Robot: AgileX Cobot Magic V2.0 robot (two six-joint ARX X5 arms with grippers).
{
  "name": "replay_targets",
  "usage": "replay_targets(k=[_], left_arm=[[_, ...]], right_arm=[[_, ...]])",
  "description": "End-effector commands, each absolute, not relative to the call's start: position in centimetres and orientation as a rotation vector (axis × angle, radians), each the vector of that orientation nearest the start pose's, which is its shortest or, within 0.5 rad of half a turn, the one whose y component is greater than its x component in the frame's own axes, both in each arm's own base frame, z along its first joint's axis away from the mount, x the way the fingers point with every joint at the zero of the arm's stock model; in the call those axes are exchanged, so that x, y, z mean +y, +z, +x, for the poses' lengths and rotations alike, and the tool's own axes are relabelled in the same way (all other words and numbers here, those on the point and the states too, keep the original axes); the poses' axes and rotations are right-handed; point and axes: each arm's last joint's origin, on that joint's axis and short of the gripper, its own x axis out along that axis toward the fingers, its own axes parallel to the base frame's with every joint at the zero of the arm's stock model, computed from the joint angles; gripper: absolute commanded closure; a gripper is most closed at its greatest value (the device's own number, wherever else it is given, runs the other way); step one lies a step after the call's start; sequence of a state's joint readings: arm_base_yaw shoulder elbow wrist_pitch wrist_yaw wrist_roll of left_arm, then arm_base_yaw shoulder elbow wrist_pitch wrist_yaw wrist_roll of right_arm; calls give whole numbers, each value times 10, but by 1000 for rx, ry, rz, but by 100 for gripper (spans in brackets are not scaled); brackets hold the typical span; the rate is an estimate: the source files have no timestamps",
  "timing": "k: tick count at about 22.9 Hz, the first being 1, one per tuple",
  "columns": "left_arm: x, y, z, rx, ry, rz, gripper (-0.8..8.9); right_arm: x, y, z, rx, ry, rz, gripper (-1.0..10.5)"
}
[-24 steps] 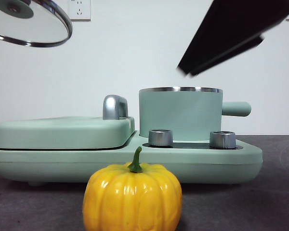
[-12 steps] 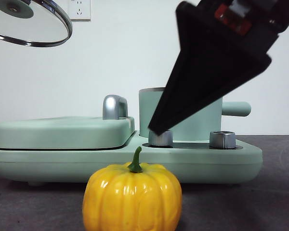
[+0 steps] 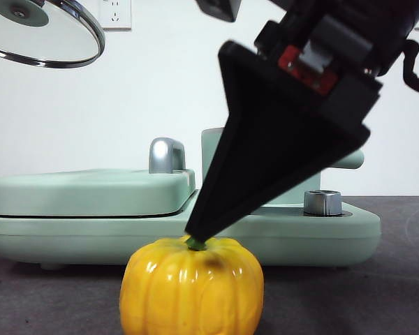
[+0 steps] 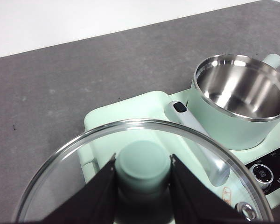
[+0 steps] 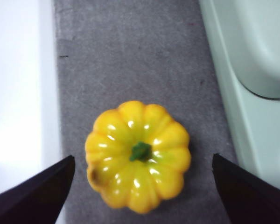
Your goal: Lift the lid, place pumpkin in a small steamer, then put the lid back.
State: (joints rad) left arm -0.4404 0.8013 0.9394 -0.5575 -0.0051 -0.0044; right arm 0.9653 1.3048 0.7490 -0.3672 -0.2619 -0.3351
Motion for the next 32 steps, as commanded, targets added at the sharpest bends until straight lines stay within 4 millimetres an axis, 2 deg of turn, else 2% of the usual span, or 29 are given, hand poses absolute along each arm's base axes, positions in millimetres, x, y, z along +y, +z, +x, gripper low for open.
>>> replay_targets(k=[1, 13, 19, 26, 32], left_arm=[[-68, 355, 144, 367, -426, 72, 803], [-68, 356, 144, 363, -424, 80, 803], [-67, 356, 145, 361, -405, 87, 803], [-67, 356, 145, 360, -405, 87, 803], [-68, 356, 145, 361, -405, 86, 804]], right_arm=[[217, 201, 136, 728, 1304, -607, 477], [227, 177, 140, 818, 1305, -625, 480], [226, 179, 139, 879, 1284, -551, 578], [217, 199, 134, 970, 1239, -520, 581], [207, 235, 136, 1133, 1003, -485, 581]])
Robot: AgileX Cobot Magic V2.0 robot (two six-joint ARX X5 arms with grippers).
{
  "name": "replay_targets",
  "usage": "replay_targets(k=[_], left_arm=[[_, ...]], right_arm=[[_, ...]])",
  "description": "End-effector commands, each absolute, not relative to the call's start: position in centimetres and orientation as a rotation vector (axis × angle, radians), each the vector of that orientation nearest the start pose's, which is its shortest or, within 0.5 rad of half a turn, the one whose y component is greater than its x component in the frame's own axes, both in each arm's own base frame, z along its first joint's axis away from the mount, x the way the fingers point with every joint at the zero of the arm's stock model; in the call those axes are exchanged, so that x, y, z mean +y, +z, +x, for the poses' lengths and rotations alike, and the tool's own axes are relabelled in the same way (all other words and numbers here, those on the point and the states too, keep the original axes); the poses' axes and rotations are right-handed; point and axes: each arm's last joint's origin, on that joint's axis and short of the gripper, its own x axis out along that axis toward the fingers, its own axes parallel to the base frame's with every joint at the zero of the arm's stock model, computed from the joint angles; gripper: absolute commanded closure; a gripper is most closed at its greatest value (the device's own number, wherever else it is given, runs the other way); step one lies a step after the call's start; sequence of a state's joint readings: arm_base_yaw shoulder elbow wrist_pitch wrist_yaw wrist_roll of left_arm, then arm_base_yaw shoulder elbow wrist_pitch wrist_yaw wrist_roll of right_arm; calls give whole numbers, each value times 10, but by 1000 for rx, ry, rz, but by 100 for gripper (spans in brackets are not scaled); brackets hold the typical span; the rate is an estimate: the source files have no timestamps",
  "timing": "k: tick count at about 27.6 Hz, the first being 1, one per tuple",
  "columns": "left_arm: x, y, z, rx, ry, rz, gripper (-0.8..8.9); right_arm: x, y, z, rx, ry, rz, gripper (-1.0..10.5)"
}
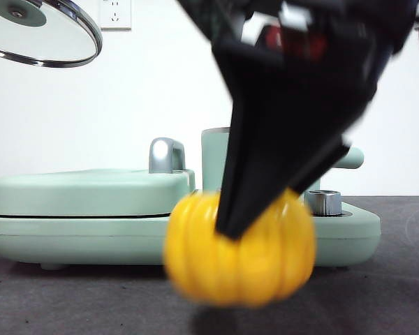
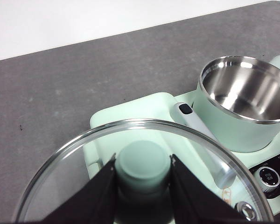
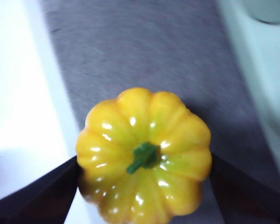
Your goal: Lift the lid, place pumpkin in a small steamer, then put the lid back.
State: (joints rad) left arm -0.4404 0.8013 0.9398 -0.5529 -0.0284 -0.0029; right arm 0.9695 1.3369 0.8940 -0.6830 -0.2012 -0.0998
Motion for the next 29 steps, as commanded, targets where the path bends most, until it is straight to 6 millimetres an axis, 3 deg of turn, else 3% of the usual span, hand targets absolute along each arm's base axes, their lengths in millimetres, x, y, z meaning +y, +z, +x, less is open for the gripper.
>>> replay_targets(k=[1, 17, 22, 29], left_arm=[[-68, 356, 145, 361, -405, 86, 803], [-68, 355, 145, 363, -405, 87, 803], [-69, 354, 147, 371, -405, 89, 803], [-70, 353, 149, 380, -405, 91, 804]], right_arm=[[205, 241, 137, 1153, 972, -491, 581], [163, 360, 176, 1196, 648, -347, 583], [153, 378, 196, 1203, 570, -323, 583], [158, 389, 237, 1168, 543, -311, 583]])
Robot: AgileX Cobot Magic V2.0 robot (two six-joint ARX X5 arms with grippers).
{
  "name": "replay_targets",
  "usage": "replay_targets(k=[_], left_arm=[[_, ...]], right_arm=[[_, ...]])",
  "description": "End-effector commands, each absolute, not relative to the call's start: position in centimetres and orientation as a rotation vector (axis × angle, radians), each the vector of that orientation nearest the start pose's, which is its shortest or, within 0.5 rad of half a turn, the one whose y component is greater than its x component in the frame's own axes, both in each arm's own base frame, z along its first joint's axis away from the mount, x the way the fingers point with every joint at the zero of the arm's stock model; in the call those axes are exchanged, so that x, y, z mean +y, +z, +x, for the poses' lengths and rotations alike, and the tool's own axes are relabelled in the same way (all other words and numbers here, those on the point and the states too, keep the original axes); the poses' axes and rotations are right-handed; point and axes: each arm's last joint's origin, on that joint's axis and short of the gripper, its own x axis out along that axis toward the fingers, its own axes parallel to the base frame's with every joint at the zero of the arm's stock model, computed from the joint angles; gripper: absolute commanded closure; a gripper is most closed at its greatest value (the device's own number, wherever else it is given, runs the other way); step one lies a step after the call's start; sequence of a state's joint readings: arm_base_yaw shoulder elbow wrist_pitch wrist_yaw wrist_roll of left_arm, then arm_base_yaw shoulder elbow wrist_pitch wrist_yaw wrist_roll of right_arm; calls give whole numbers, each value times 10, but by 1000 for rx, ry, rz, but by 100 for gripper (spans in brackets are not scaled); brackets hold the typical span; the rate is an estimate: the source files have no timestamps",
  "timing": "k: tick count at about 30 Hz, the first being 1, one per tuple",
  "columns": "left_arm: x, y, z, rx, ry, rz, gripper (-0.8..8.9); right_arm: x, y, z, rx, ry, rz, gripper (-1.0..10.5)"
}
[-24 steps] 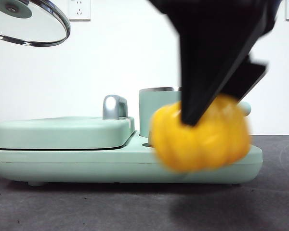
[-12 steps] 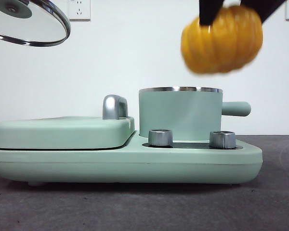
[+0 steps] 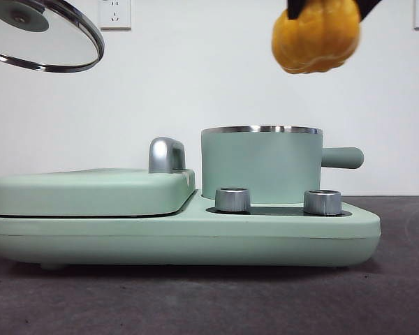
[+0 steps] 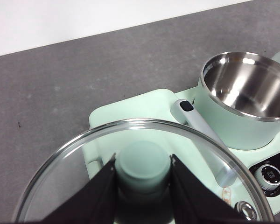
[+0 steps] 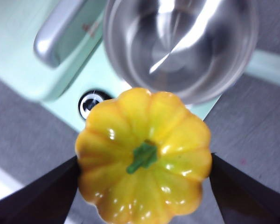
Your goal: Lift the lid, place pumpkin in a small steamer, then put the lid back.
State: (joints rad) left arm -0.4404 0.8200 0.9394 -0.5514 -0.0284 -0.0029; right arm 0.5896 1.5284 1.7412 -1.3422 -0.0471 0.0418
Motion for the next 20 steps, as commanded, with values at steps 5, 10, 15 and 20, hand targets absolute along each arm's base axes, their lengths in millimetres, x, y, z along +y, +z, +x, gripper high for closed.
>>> replay_targets(k=[5, 10, 15, 20], left_arm=[[-70, 353, 149, 380, -405, 90, 804], [-70, 353, 149, 380, -405, 90, 804], [-70, 353, 149, 380, -404, 90, 804], [-70, 353, 149, 380, -404, 90, 803]], right_arm=[[169, 383, 269, 1164, 532, -311, 583], [180, 369, 299, 1176, 531, -318, 583], [190, 353, 320, 1176, 535, -317, 583], [202, 333, 339, 1174, 544, -324, 583]])
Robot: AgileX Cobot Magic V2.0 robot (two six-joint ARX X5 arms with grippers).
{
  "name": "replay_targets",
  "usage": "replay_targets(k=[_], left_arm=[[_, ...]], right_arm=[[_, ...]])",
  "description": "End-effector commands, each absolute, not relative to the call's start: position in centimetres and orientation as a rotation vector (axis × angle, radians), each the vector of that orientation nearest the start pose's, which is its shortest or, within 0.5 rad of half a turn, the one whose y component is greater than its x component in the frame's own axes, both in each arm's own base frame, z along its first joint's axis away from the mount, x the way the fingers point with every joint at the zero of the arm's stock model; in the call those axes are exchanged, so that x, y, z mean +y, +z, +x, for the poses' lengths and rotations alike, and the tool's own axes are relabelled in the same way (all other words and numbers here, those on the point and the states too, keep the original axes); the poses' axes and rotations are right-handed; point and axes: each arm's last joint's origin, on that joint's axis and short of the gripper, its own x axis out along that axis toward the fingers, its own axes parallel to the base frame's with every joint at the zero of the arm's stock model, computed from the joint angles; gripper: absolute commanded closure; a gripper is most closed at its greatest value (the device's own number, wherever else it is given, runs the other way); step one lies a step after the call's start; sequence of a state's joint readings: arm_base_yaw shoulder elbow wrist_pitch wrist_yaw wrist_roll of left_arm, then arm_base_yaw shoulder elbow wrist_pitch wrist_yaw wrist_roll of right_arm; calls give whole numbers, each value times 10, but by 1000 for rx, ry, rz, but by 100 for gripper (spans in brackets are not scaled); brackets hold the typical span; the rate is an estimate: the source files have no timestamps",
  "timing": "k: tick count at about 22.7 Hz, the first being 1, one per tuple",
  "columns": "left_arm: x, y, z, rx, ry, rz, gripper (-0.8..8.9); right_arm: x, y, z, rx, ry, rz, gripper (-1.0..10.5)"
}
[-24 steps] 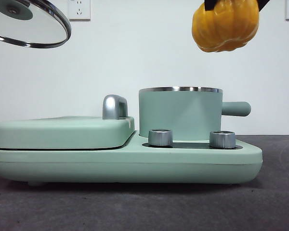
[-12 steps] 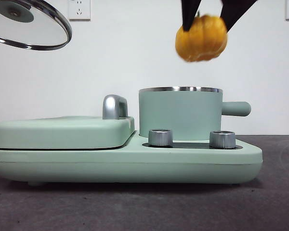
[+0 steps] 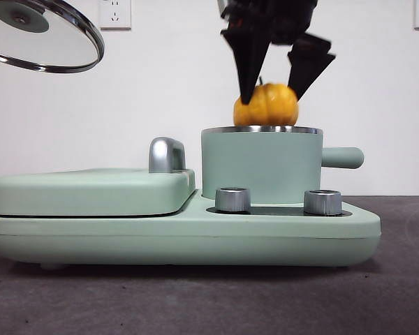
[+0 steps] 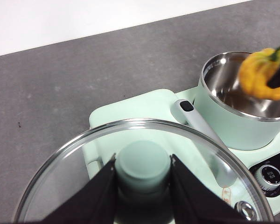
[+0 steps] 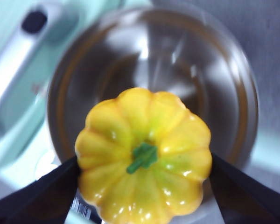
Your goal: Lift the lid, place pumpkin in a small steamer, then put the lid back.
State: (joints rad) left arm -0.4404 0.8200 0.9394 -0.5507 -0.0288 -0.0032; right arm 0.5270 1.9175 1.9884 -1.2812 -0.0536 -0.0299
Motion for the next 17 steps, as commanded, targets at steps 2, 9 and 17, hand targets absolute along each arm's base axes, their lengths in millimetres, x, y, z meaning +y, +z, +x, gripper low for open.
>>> replay_targets(k=[2, 9, 17], left_arm=[[-70, 353, 149, 380, -404, 90, 804], [-70, 353, 149, 381, -405, 90, 804], [-70, 353, 149, 381, -404, 91, 803]], right_arm=[[206, 324, 346, 1181, 558, -315, 583], [215, 298, 362, 1203, 564, -323, 583], [217, 274, 372, 1271, 551, -333, 583]])
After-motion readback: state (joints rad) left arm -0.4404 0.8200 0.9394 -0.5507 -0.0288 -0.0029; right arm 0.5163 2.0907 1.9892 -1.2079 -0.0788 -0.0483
